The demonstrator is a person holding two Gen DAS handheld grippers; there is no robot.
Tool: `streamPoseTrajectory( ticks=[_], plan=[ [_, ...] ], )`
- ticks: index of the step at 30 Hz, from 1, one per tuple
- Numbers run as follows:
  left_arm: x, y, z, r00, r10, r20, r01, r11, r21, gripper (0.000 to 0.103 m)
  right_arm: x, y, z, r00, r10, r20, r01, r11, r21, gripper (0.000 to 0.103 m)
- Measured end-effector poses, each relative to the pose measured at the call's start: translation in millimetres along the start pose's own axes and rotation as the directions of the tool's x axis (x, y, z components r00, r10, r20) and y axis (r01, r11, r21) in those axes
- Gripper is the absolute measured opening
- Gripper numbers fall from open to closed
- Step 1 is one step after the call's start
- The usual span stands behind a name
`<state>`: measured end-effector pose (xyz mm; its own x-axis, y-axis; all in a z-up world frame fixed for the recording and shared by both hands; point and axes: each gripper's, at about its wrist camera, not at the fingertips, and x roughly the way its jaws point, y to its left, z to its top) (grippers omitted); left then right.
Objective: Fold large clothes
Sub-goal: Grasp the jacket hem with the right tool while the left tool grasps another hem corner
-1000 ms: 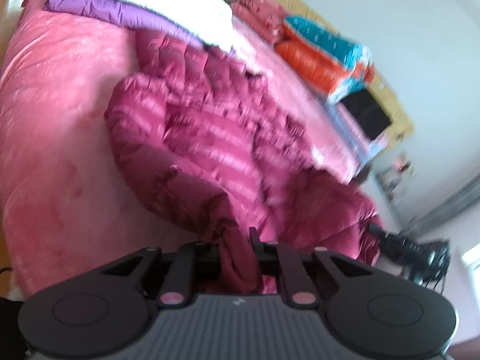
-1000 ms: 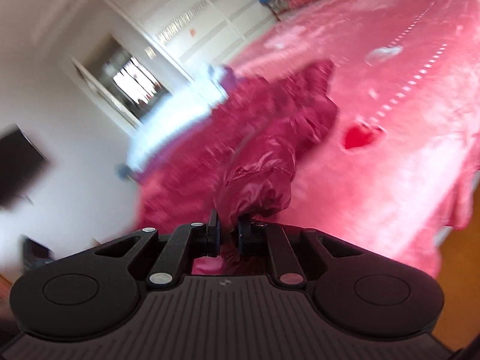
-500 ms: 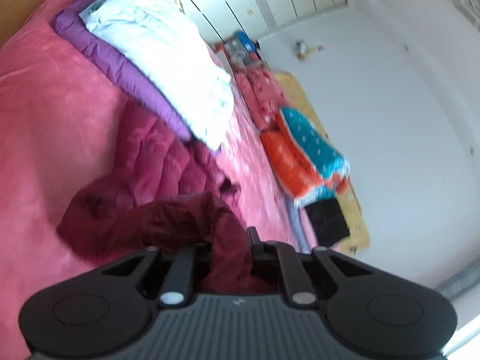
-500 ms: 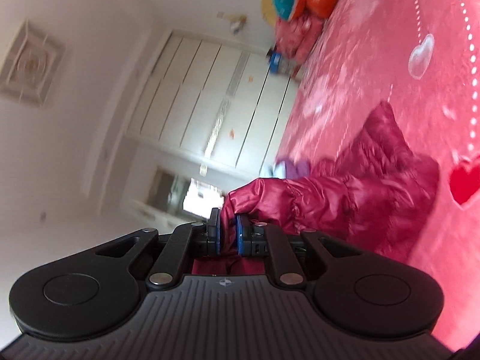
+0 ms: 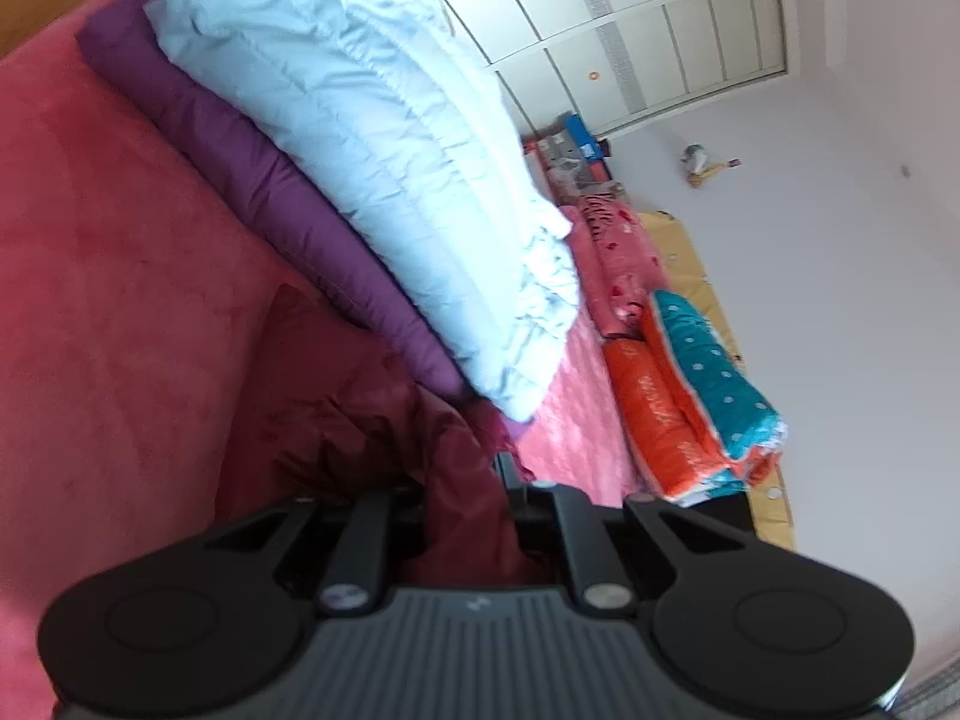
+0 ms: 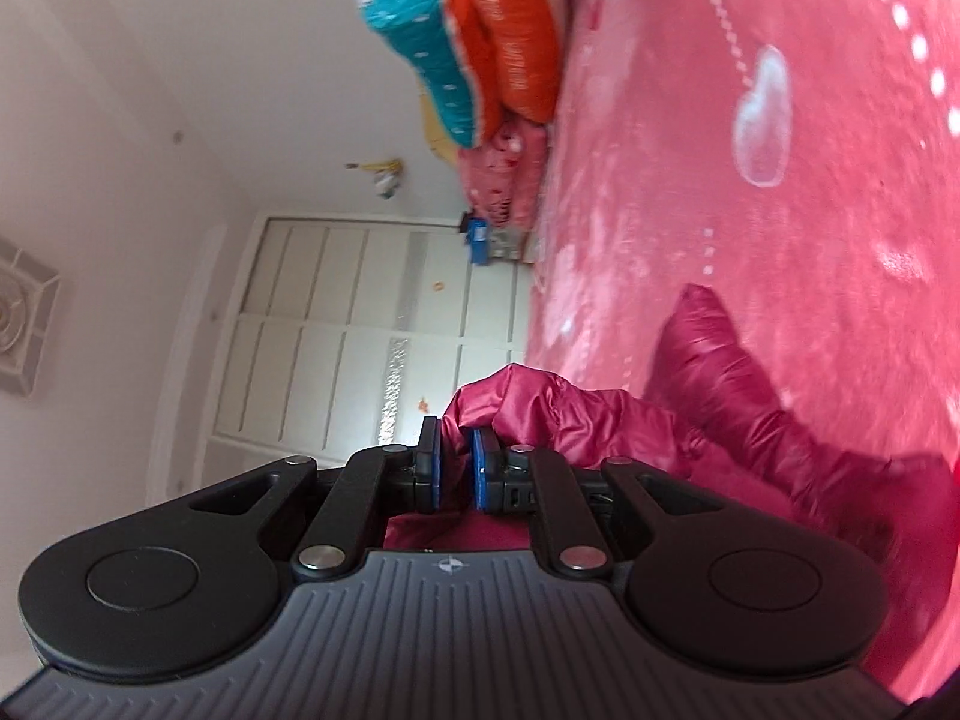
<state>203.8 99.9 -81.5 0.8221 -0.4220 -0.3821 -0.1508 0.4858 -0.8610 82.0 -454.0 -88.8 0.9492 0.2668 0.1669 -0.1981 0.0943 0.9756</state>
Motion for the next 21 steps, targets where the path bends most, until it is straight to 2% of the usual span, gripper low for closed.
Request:
streamPoseTrajectory(
  ticks=[4,5,6,7,8,9,11,13,14,15,18,21],
  plan=[
    [18.6,12.2,4.7,0.998,0.058,0.008,-0.058,0.998,-0.039,0.012,27.9,-17.3,5.0,0.998,-0.055,-0.009,0.055,0.998,-0.019,0.023],
    [21.6,14.3,4.9,0.998,0.067,0.007,-0.066,0.997,-0.049,0.013,35.3,-20.8,5.8,0.997,-0.070,-0.011,0.070,0.997,-0.030,0.032],
    [23.1,14.8,5.7,0.997,0.076,0.006,-0.075,0.996,-0.050,0.016,40.2,-21.8,7.2,0.997,-0.082,-0.012,0.082,0.996,-0.039,0.046],
    [23.9,14.8,6.6,0.997,0.082,0.007,-0.081,0.996,-0.047,0.019,45.4,-23.2,8.1,0.996,-0.090,-0.008,0.089,0.995,-0.046,0.056],
    [23.8,14.2,7.7,0.997,0.081,0.008,-0.081,0.996,-0.043,0.020,46.6,-22.8,9.5,0.996,-0.089,0.001,0.089,0.995,-0.052,0.072],
    [23.3,13.0,9.3,0.997,0.082,0.009,-0.081,0.996,-0.041,0.023,45.4,-21.3,10.8,0.996,-0.085,0.015,0.086,0.995,-0.057,0.078],
    [18.1,8.4,11.2,0.997,0.074,0.021,-0.073,0.997,-0.032,0.034,43.0,-17.7,14.4,0.995,-0.094,0.030,0.096,0.992,-0.080,0.083],
    [7.5,-0.1,14.2,0.996,0.061,0.062,-0.062,0.998,0.008,0.055,35.3,-15.3,18.6,0.993,-0.110,0.043,0.114,0.988,-0.104,0.092],
    [2.3,-0.9,16.0,0.994,0.064,0.091,-0.067,0.997,0.032,0.061,32.7,-13.6,20.2,0.992,-0.110,0.057,0.116,0.987,-0.114,0.099],
    [-5.3,-5.8,17.2,0.990,0.064,0.128,-0.072,0.996,0.058,0.070,32.0,-13.0,21.2,0.992,-0.107,0.071,0.115,0.986,-0.125,0.101],
    [-29.1,-21.6,19.8,0.974,0.049,0.219,-0.081,0.987,0.142,0.077,31.5,-4.7,20.4,0.989,-0.119,0.091,0.134,0.973,-0.187,0.101],
    [-42.0,-41.7,11.6,0.969,0.032,0.243,-0.100,0.957,0.273,0.077,36.0,19.7,9.0,0.985,-0.138,0.107,0.167,0.922,-0.348,0.101]
  ],
)
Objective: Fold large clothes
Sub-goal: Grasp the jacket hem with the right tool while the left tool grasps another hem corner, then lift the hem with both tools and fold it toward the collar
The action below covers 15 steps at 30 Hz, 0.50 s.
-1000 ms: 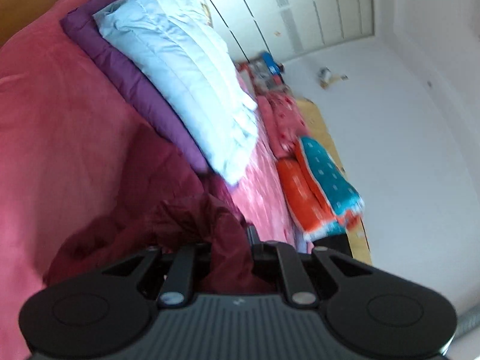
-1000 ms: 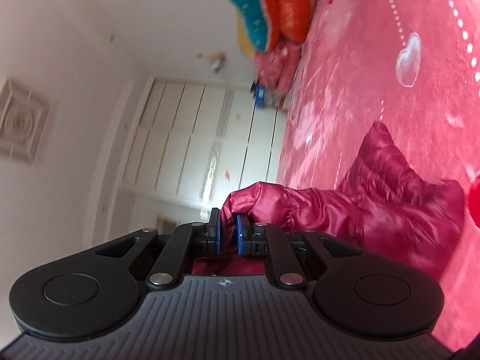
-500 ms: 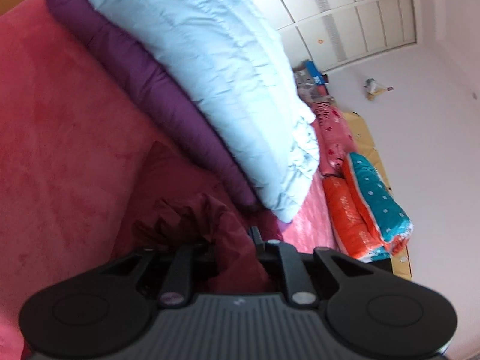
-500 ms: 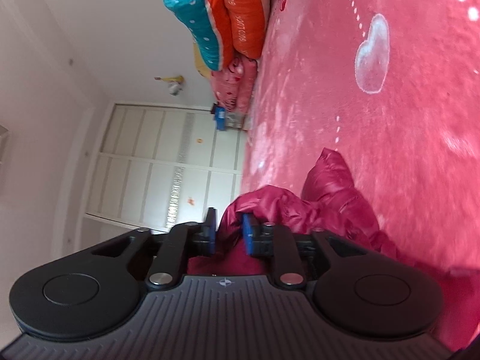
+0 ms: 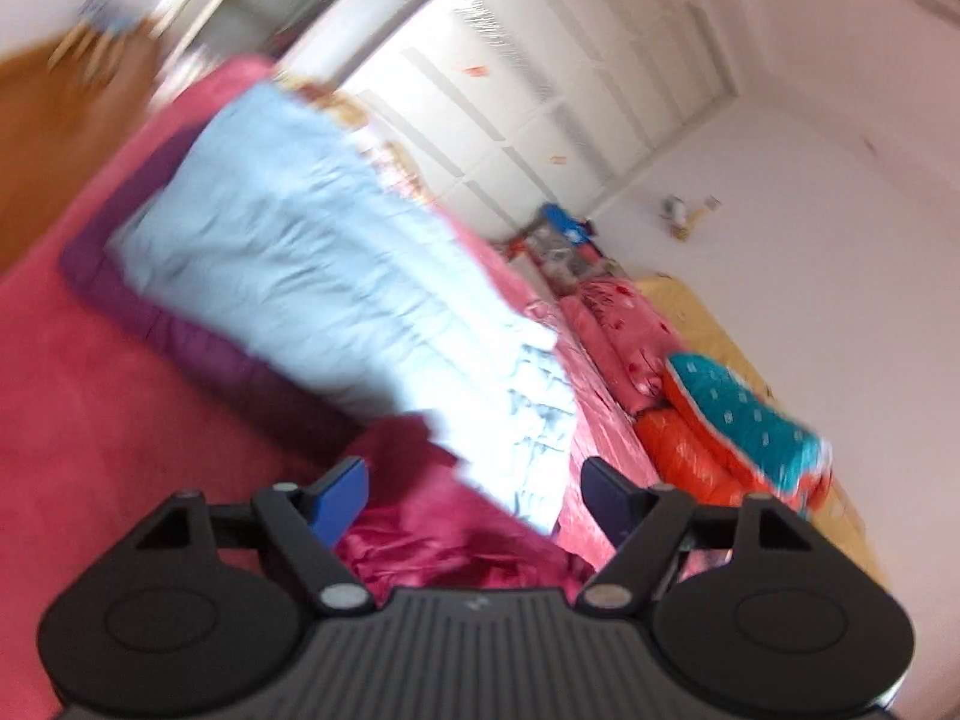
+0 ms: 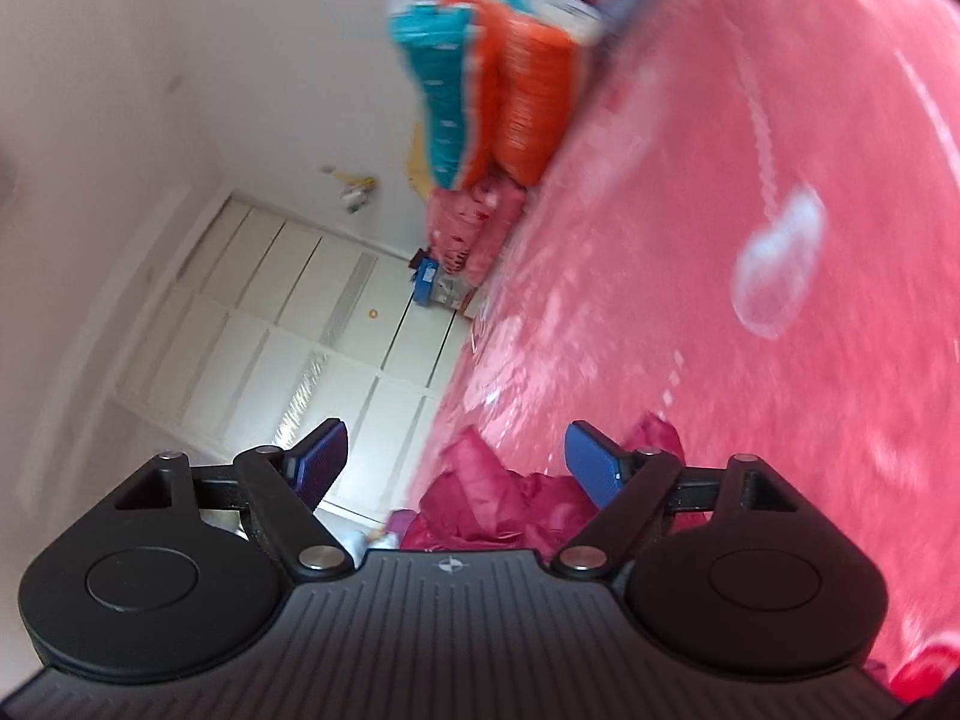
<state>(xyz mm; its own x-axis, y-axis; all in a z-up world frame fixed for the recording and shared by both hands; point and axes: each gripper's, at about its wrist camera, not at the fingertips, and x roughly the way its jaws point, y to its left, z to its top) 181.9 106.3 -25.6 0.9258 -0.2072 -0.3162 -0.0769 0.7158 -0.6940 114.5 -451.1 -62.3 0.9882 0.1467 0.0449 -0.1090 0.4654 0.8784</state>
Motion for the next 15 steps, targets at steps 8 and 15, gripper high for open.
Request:
streamPoseTrajectory(
  ticks=[8,15],
  plan=[
    [36.3,-61.0,-70.4,0.966,-0.055,-0.253,0.147,0.921,0.361,0.076,26.9,104.3,-63.7,0.987,-0.024,-0.156,-0.073,0.807,-0.586,0.103],
    [89.4,-102.0,-127.7,0.941,-0.018,-0.338,0.231,0.764,0.603,0.075,57.4,124.7,-126.5,0.972,-0.190,-0.136,-0.029,0.479,-0.878,0.103]
  ],
)
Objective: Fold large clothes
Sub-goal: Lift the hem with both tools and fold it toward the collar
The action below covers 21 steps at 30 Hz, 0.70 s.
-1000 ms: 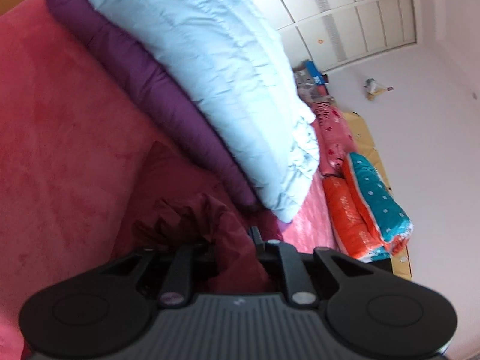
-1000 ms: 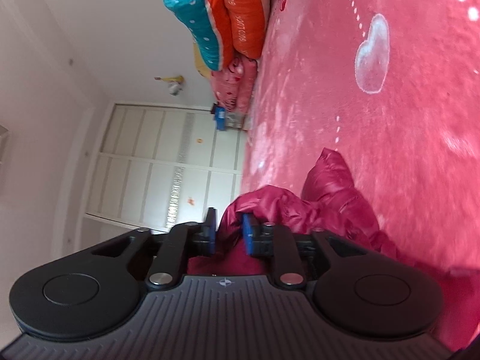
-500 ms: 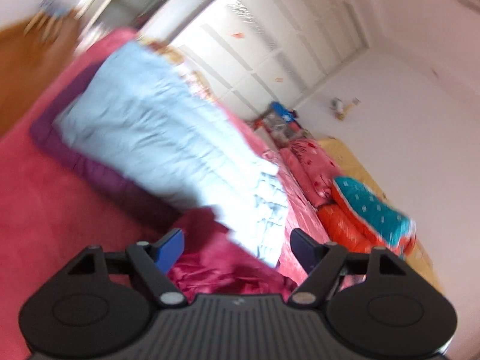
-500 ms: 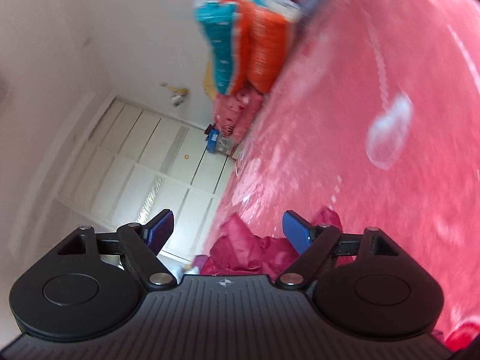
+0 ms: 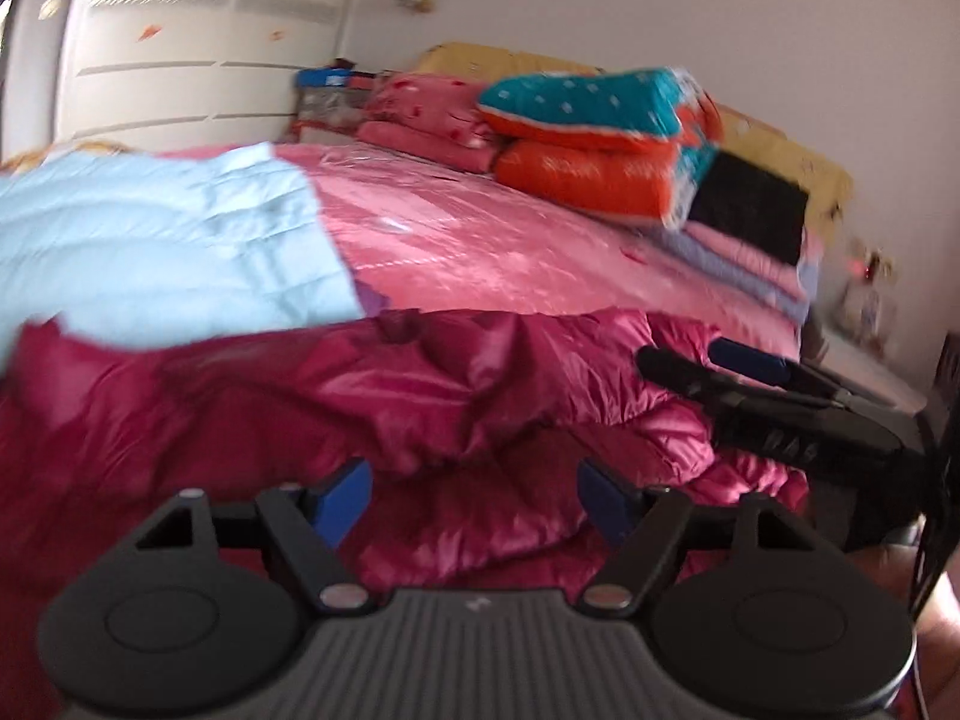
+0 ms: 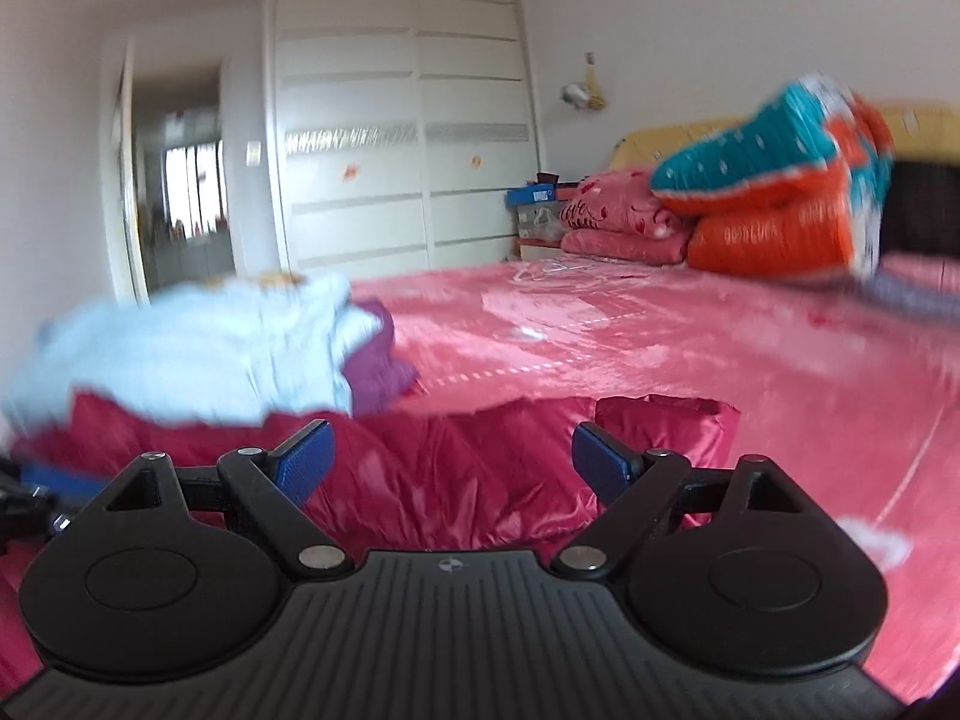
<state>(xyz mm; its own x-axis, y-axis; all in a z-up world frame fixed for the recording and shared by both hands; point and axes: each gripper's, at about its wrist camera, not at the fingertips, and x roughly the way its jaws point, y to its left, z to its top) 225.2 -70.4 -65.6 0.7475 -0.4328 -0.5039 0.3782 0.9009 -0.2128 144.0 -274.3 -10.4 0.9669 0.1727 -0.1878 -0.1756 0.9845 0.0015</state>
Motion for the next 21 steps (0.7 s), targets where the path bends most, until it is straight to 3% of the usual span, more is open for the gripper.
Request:
streamPoseTrajectory(
  ticks=[5,9,15,21],
  plan=[
    [40.2,-3.7,15.5,0.999,0.051,0.008,-0.051,0.997,0.055,0.075,22.8,-7.8,-8.6,0.995,-0.060,-0.081,0.058,0.998,-0.036,0.103],
    [62.9,-6.4,16.4,0.993,0.113,0.020,-0.114,0.987,0.109,0.075,44.1,-32.9,-17.0,0.980,-0.120,-0.159,0.130,0.990,0.055,0.103],
    [95.8,0.9,11.3,0.989,0.145,0.040,-0.149,0.984,0.099,0.080,58.6,-71.0,-35.0,0.961,-0.174,-0.214,0.219,0.953,0.207,0.103],
    [122.2,0.2,2.4,0.986,0.159,0.045,-0.163,0.980,0.114,0.087,68.5,-79.1,-43.6,0.941,-0.226,-0.251,0.283,0.934,0.220,0.103]
  ],
)
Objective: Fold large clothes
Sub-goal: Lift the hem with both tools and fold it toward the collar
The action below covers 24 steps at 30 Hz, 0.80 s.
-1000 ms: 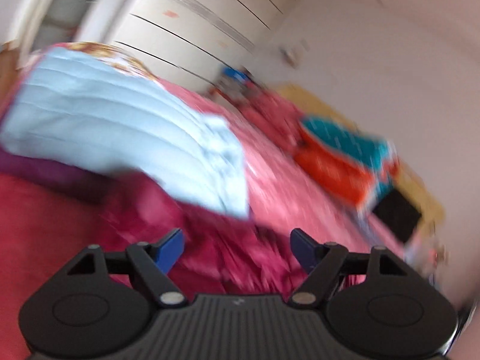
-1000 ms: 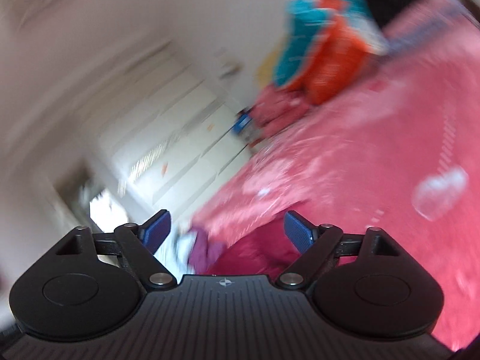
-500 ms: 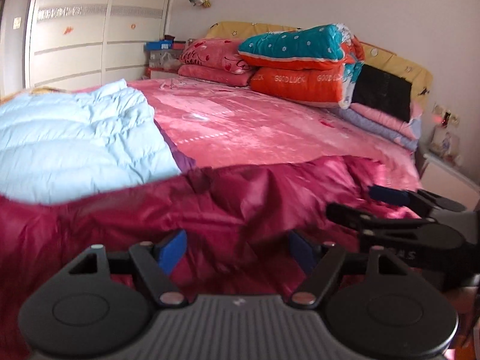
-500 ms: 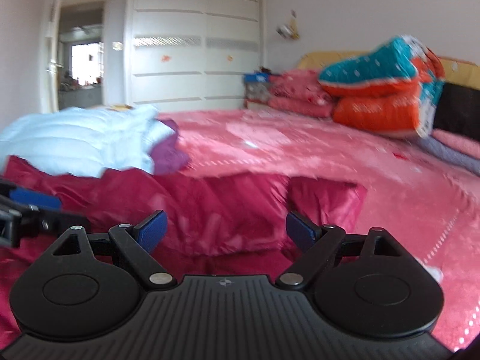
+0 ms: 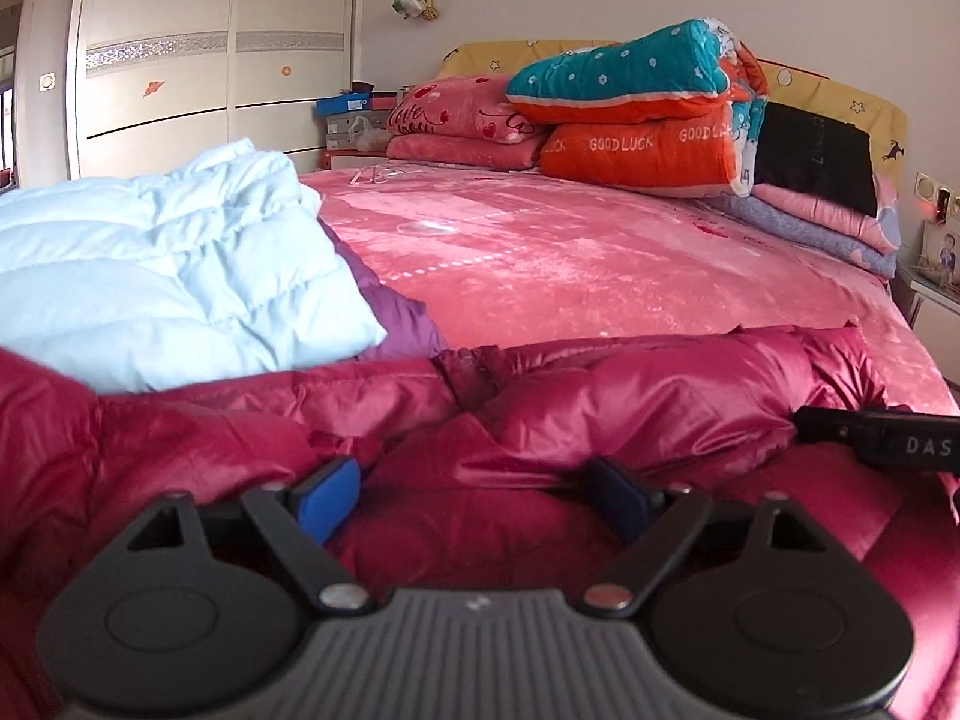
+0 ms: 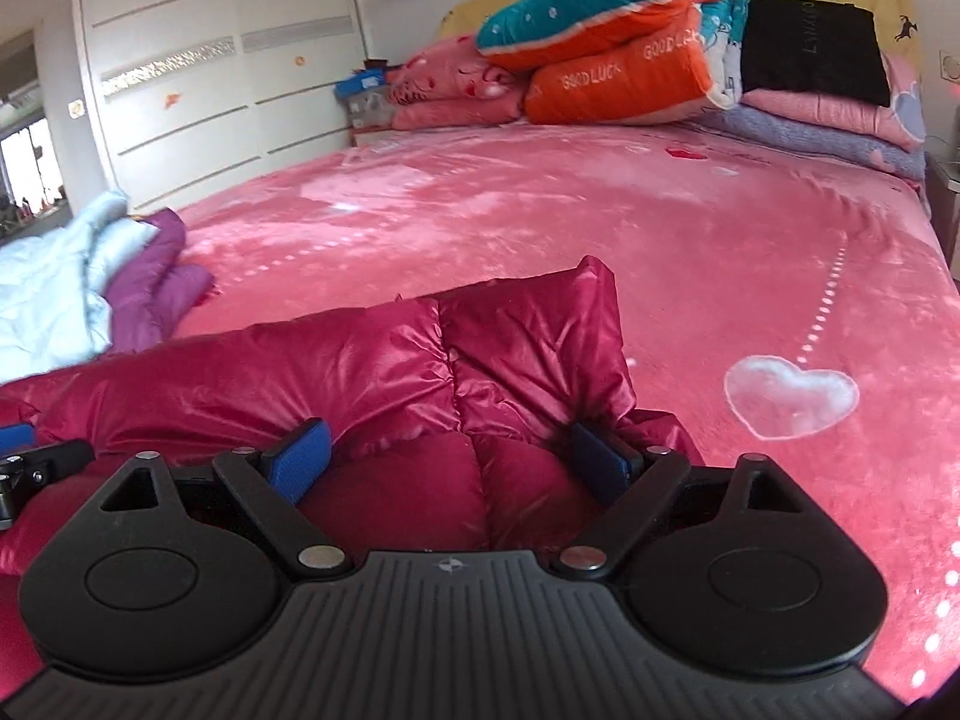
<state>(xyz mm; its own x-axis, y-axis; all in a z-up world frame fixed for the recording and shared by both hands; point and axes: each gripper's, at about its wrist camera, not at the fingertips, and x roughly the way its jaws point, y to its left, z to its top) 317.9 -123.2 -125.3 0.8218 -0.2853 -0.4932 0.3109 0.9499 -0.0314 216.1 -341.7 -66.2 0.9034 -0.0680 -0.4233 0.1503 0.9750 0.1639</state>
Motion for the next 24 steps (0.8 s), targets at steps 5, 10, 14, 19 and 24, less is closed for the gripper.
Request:
streamPoseTrajectory(
  ticks=[5,10,14,19,24],
  plan=[
    [13.7,5.3,-9.9,1.000,-0.023,0.000,0.023,0.999,-0.035,0.091,11.3,-0.3,-0.1,1.000,-0.018,-0.017,0.018,1.000,0.014,0.103],
    [19.0,10.6,-18.5,0.999,-0.042,0.011,0.042,0.997,-0.062,0.092,21.6,4.2,-4.0,0.999,-0.042,-0.013,0.042,0.999,-0.003,0.103],
    [22.3,13.6,-24.4,0.998,-0.058,0.017,0.060,0.995,-0.082,0.092,26.2,5.8,-1.2,0.999,-0.047,-0.015,0.046,0.999,-0.019,0.103],
    [24.5,14.6,-26.0,0.998,-0.065,0.011,0.066,0.994,-0.086,0.093,28.9,5.9,-0.1,0.999,-0.051,-0.016,0.051,0.998,-0.026,0.103],
    [24.4,12.3,-23.4,0.998,-0.056,0.007,0.056,0.996,-0.074,0.094,28.8,7.4,-1.3,0.998,-0.061,-0.008,0.061,0.998,-0.035,0.103]
  ],
)
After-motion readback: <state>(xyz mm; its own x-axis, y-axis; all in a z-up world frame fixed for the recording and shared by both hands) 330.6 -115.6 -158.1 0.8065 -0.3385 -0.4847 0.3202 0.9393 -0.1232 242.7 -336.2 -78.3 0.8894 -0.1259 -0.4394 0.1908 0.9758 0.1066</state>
